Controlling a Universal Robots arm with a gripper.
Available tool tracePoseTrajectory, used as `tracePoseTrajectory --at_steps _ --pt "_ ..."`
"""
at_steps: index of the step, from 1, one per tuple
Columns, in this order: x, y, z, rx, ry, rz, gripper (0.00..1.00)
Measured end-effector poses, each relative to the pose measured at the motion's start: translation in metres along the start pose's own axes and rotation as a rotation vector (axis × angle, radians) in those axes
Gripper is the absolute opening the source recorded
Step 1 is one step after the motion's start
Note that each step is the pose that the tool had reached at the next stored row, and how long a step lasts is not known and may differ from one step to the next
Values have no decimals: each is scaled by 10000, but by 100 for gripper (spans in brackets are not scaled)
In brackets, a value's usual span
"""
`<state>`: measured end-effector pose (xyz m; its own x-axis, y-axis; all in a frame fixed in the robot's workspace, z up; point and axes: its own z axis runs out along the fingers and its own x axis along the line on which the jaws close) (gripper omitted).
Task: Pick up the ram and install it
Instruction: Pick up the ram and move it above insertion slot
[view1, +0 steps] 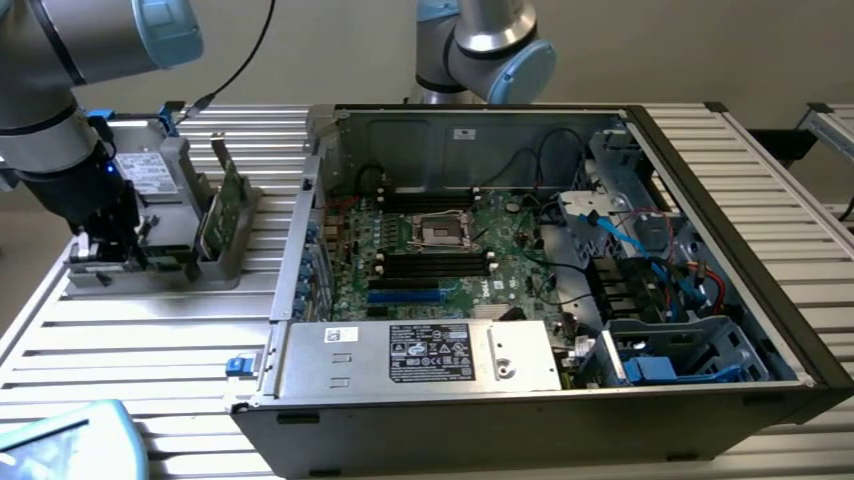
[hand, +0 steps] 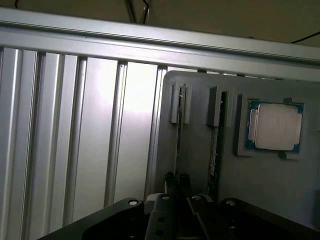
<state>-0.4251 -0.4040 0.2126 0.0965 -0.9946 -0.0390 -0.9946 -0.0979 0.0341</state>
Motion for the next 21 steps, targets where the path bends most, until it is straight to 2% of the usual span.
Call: tracePoseTrajectory --at_steps 5,12,21 --pt "-4 3 -92 0 0 1 14" --pt "-14 12 -365 1 0 4 14" --pt "-22 7 -584 1 0 17 14"
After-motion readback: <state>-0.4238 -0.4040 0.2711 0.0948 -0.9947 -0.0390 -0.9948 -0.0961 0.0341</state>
